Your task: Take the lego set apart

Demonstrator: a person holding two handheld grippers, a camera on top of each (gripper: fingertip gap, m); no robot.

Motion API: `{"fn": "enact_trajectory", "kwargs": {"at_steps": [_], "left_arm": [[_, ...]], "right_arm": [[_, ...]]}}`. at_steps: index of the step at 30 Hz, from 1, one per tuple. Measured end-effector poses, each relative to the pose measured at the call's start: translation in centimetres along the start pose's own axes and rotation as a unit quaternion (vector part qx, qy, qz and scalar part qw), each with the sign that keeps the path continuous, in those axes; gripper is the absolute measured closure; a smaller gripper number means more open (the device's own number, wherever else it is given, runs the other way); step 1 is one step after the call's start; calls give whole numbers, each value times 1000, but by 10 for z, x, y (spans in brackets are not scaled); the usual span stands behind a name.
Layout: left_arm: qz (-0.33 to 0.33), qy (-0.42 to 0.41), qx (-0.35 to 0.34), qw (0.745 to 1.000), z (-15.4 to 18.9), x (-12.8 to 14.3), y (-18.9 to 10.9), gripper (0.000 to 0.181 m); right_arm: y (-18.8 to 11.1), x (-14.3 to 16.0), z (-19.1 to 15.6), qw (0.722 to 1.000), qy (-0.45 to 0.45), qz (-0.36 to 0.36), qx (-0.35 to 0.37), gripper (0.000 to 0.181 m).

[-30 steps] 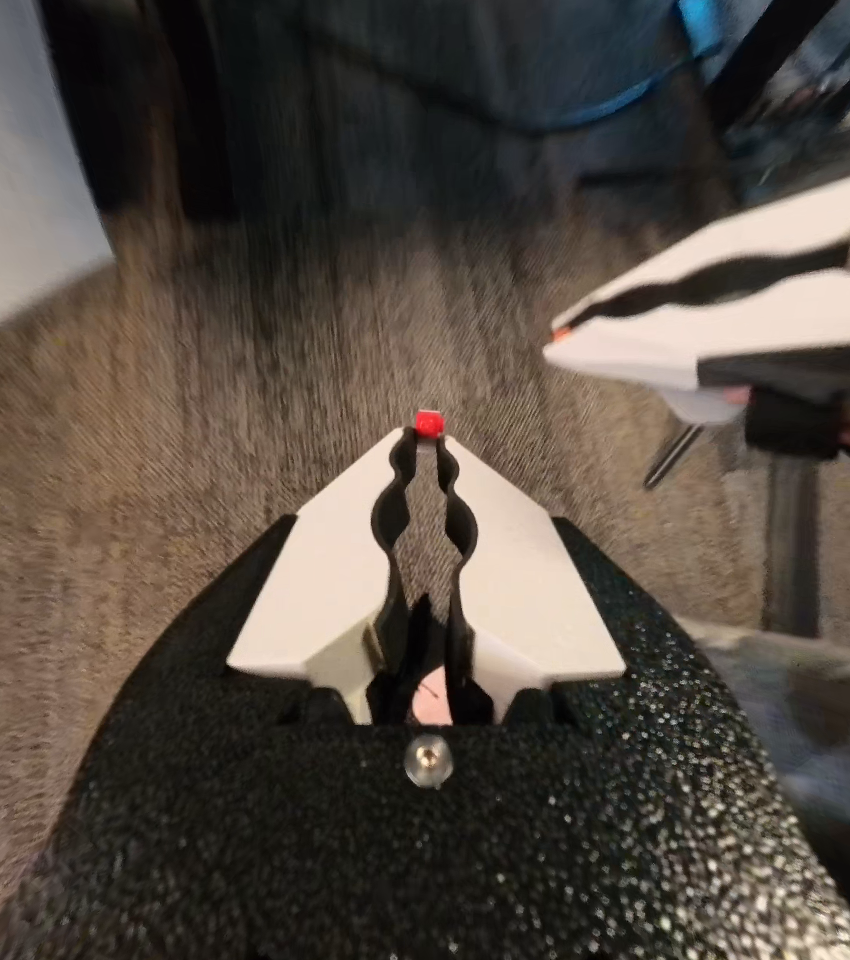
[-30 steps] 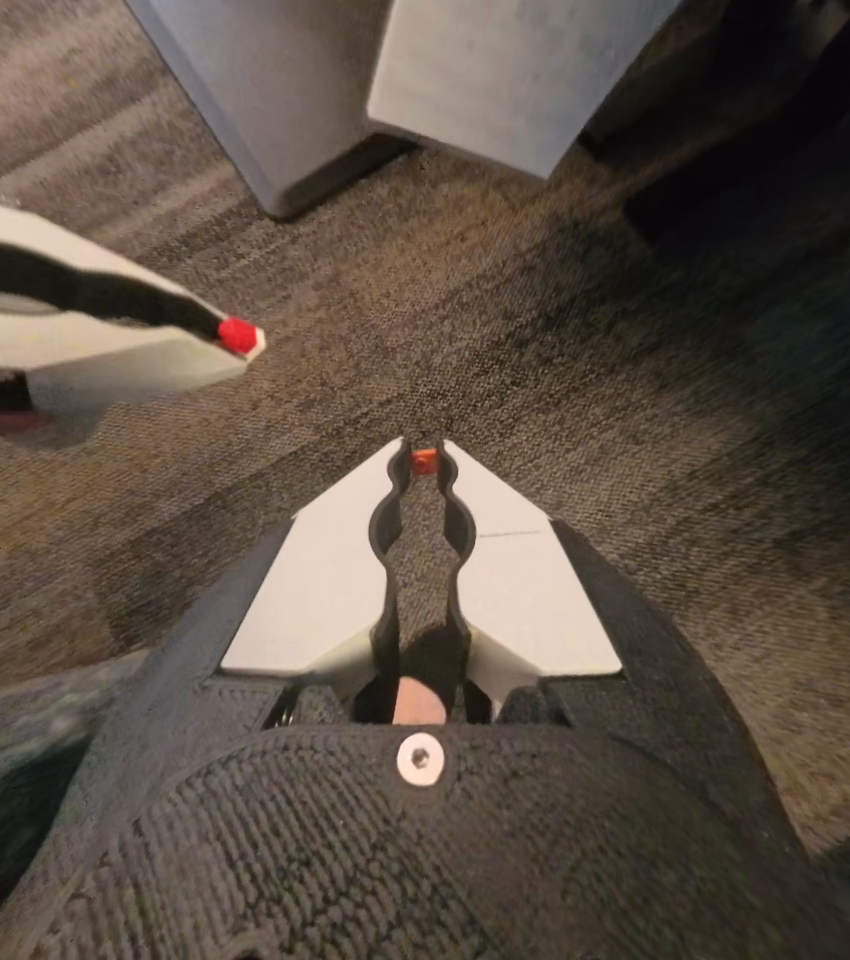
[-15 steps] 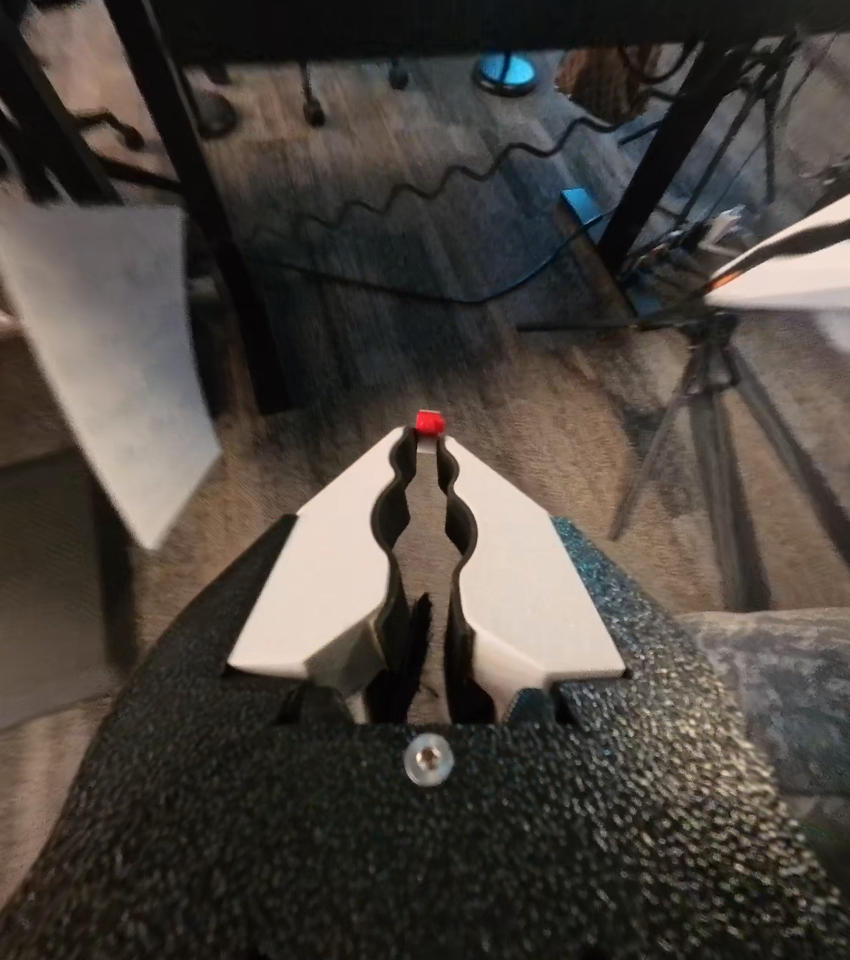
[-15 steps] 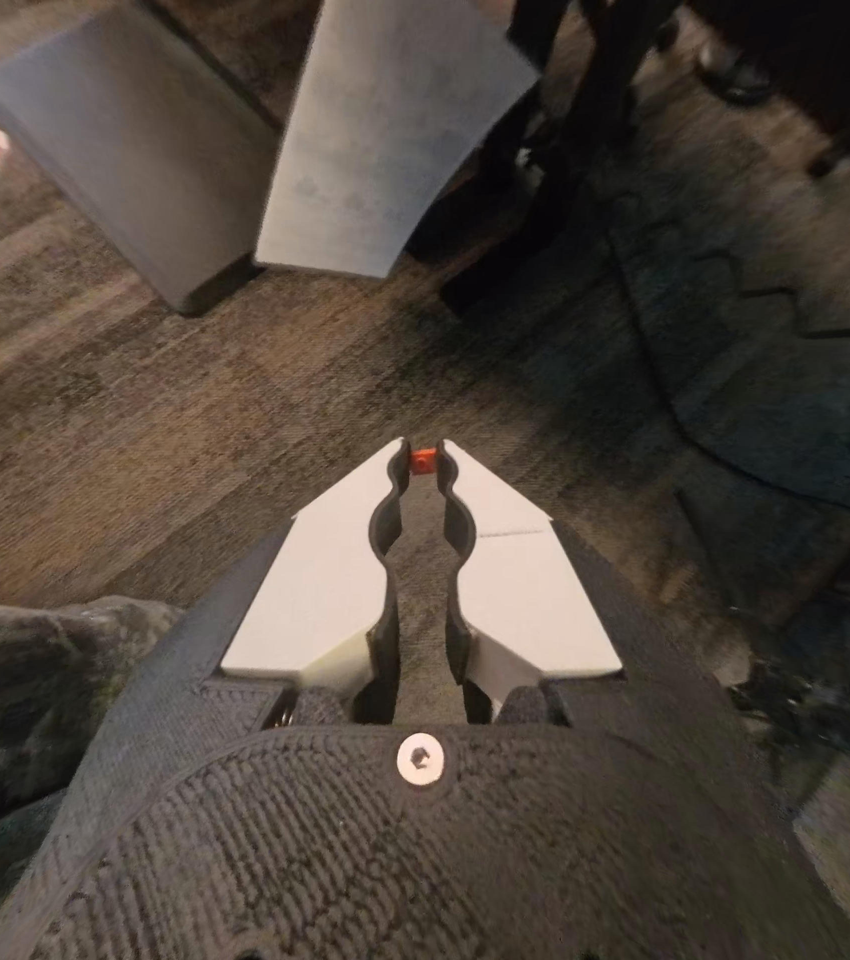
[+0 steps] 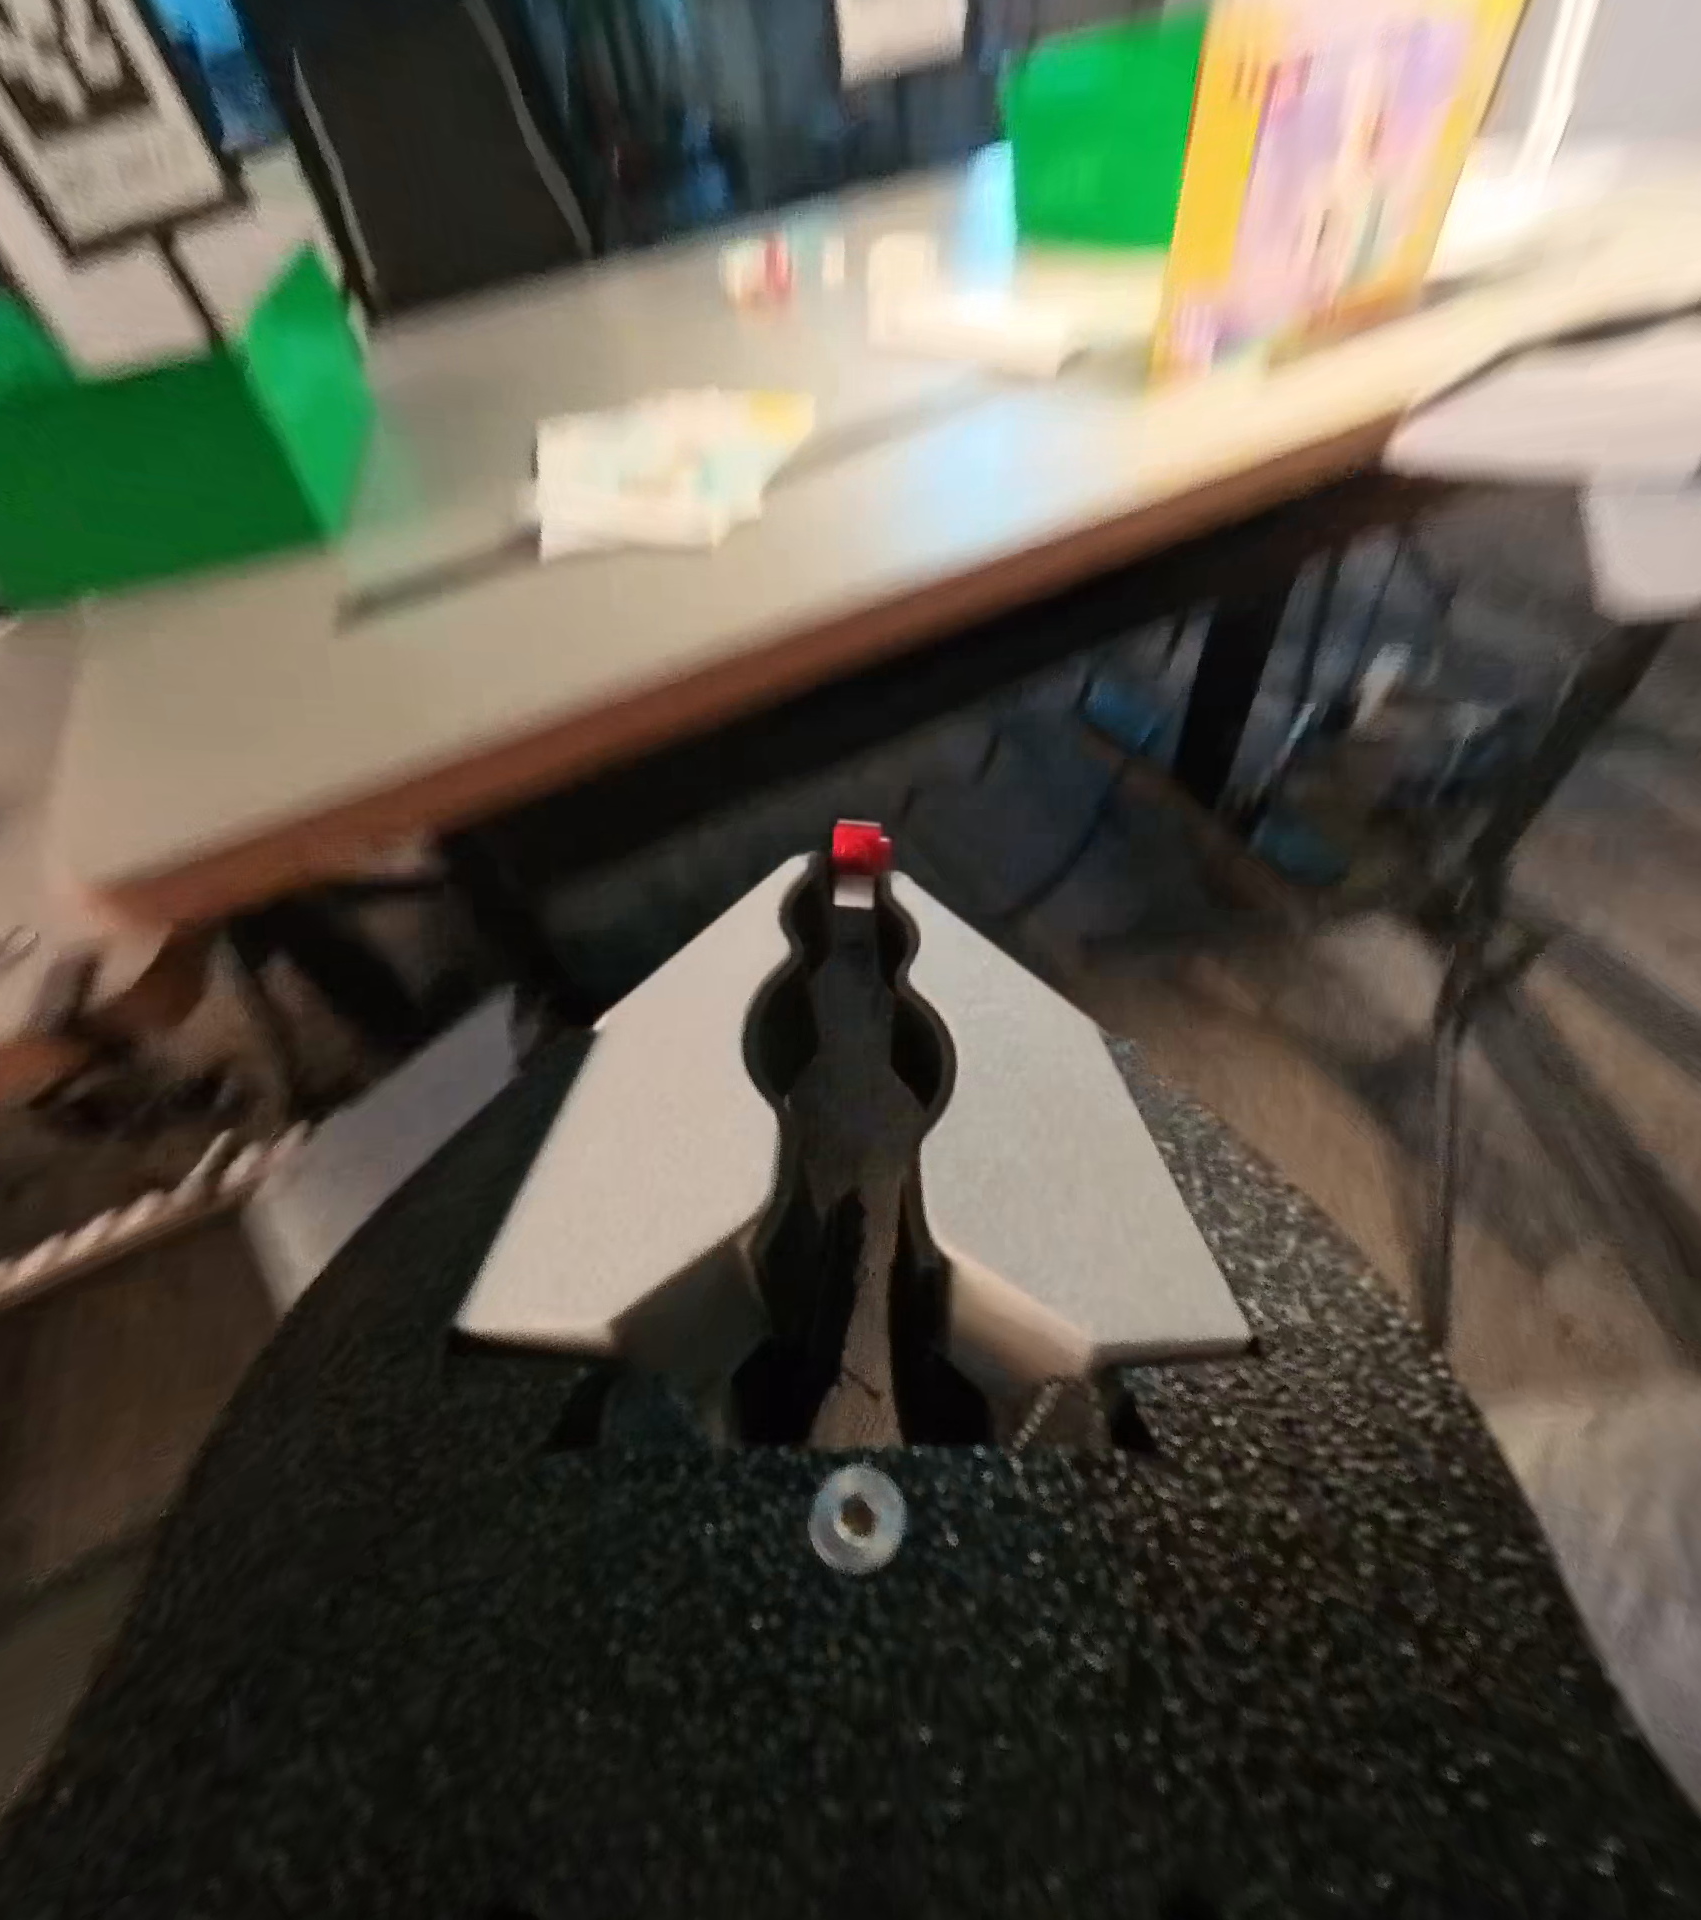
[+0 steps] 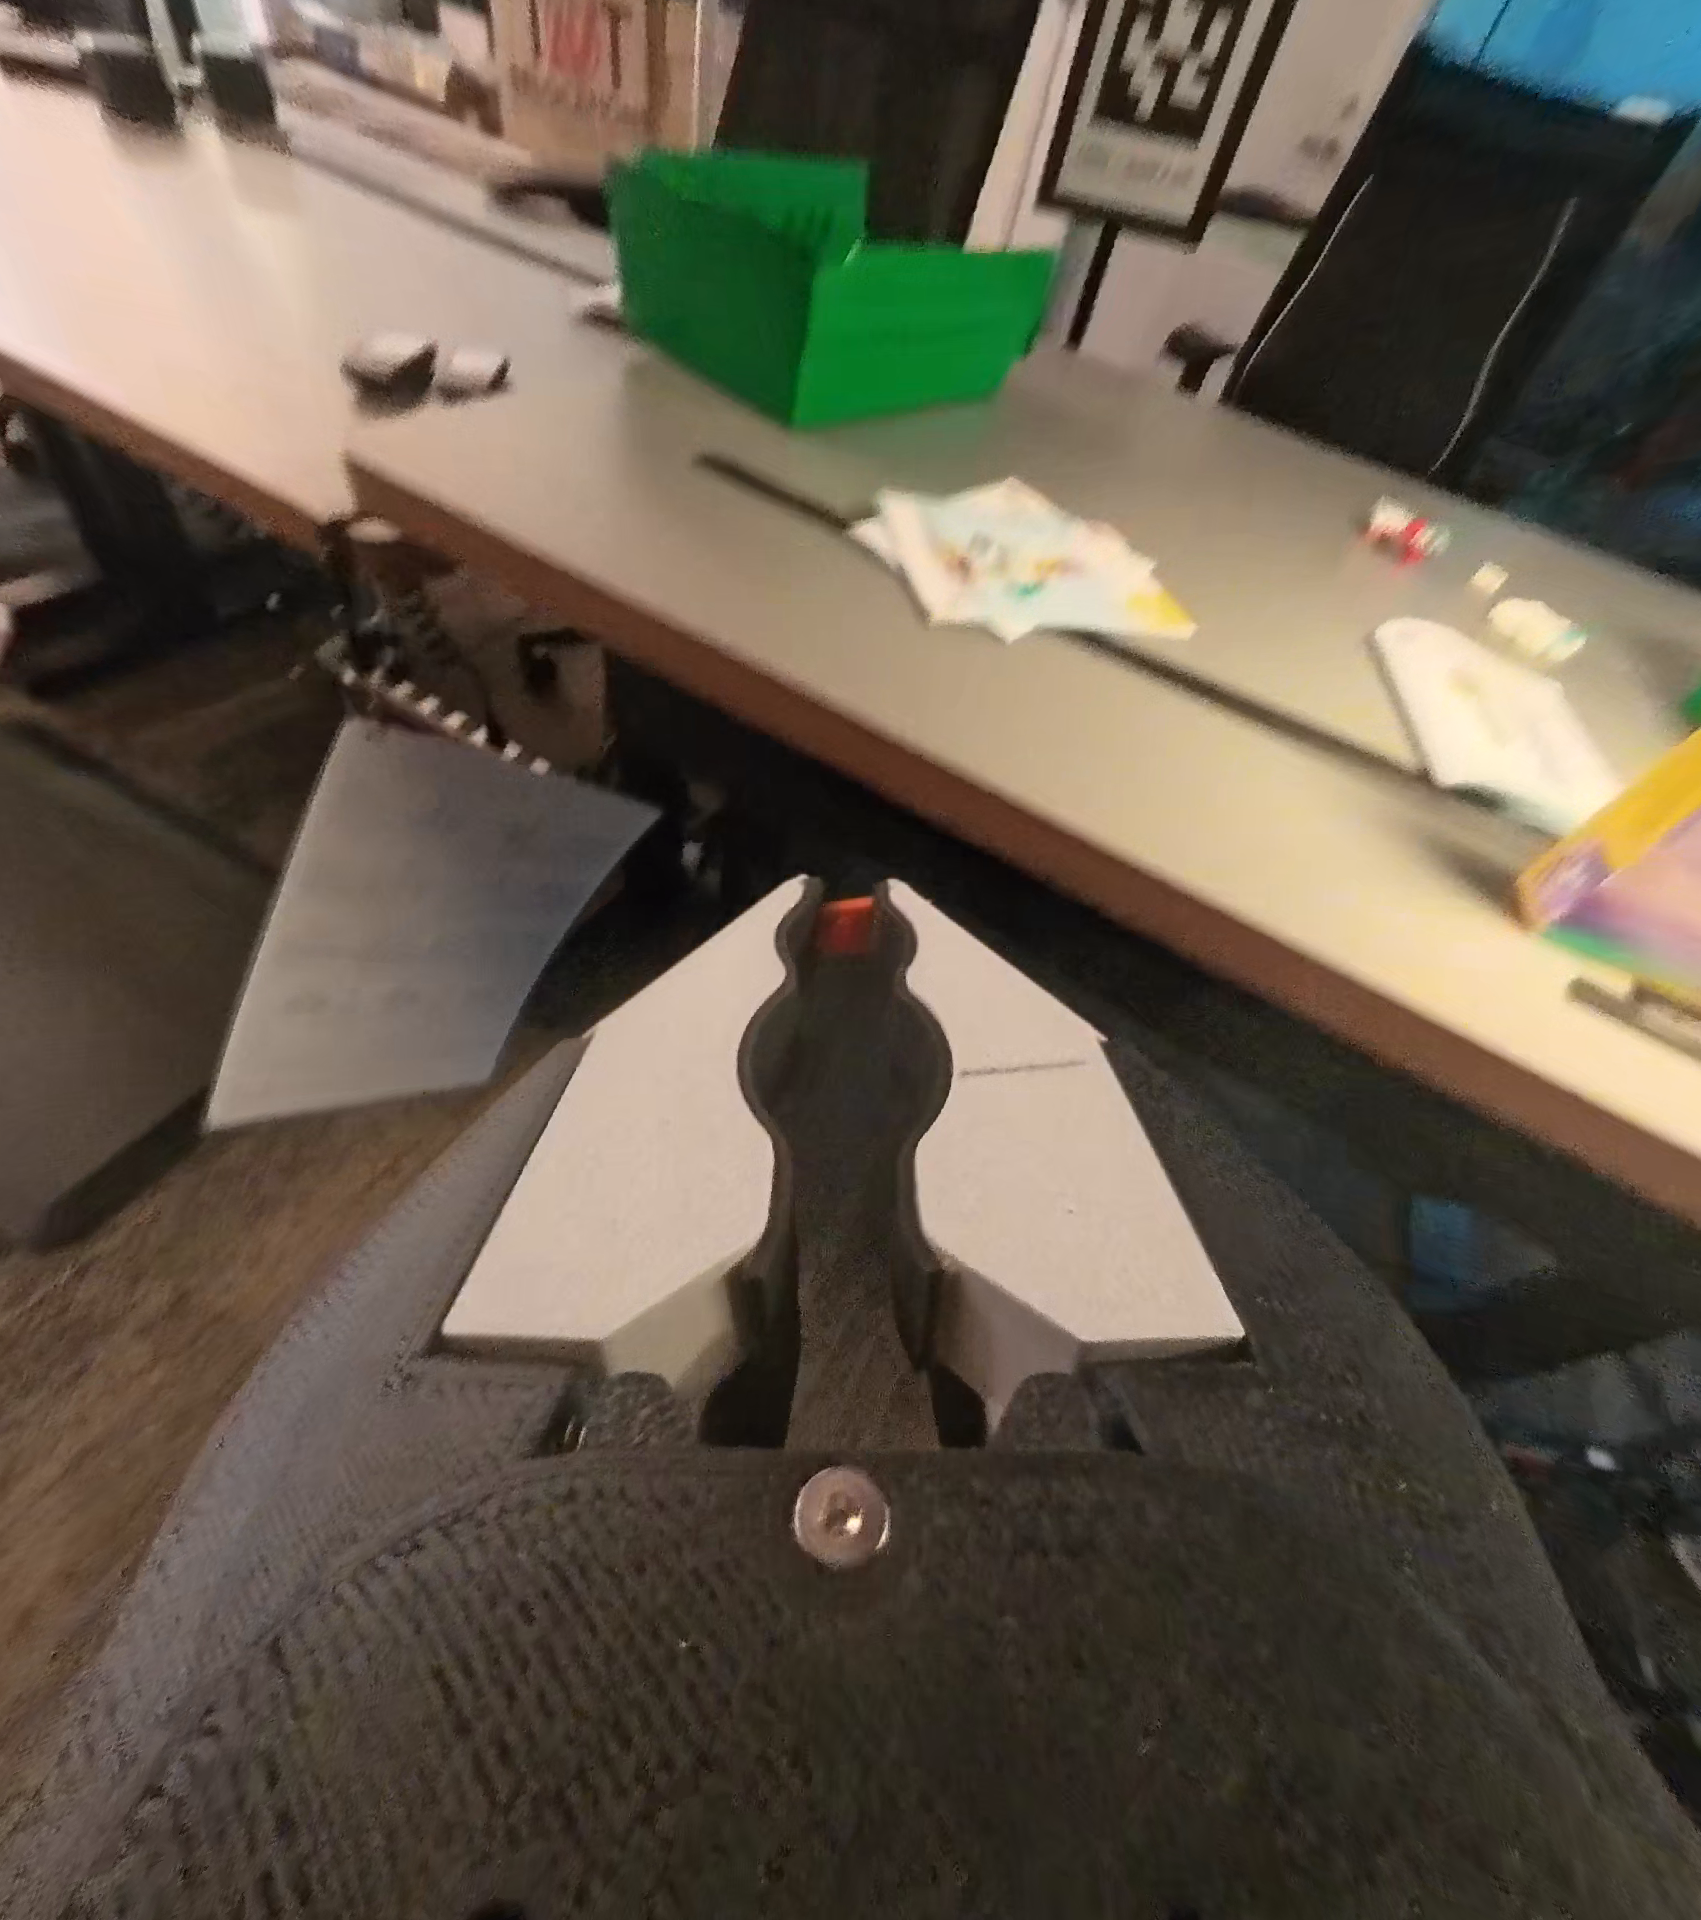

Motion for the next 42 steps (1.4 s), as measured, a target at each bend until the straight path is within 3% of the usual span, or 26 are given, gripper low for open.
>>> {"fn": "enact_trajectory", "kwargs": {"at_steps": [3, 5, 11, 14, 18, 23, 29, 31, 33, 39, 42], "left_arm": [[66, -46, 70, 994, -14, -47, 63, 175], [76, -16, 102, 992, -20, -79, 111, 175], [67, 44, 110, 991, -80, -158, 265, 175], [11, 15, 129, 992, -119, -172, 339, 175], [-100, 1, 121, 988, -172, -170, 436, 175], [-177, -36, 126, 975, -217, -171, 522, 175], [-244, -44, 113, 962, -255, -160, 568, 174], [-255, -65, 113, 958, -261, -156, 573, 169], [-267, -95, 119, 952, -263, -150, 574, 149], [-249, -112, 115, 955, -273, -151, 568, 134], [-209, -98, 101, 968, -281, -161, 557, 130]], "right_arm": [[37, -25, 25, 999, 22, 31, 21, 173], [67, -38, 41, 998, 43, 43, 34, 172], [196, -60, 91, 997, 41, 43, 53, 173], [269, -60, 114, 998, 41, -6, 51, 173], [365, -49, 142, 995, 14, -87, 56, 173], [454, -33, 164, 987, 37, -152, 44, 173], [496, -21, 172, 983, 33, -181, 25, 173], [501, -16, 169, 978, 49, -203, -17, 161], [504, -11, 166, 969, 79, -230, -43, 149], [501, -13, 163, 970, 90, -219, -46, 127], [495, -23, 164, 982, 60, -179, -26, 115]]}}
Point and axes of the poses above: each gripper's, where its closed fingertips meet, y out along the fingers, x out of its underside, z = x × y across the jaws, the point moved 10 cm from there along -y, back along the fingers, and after that the axes turned 15 degrees about x, right-handed, at the moved point
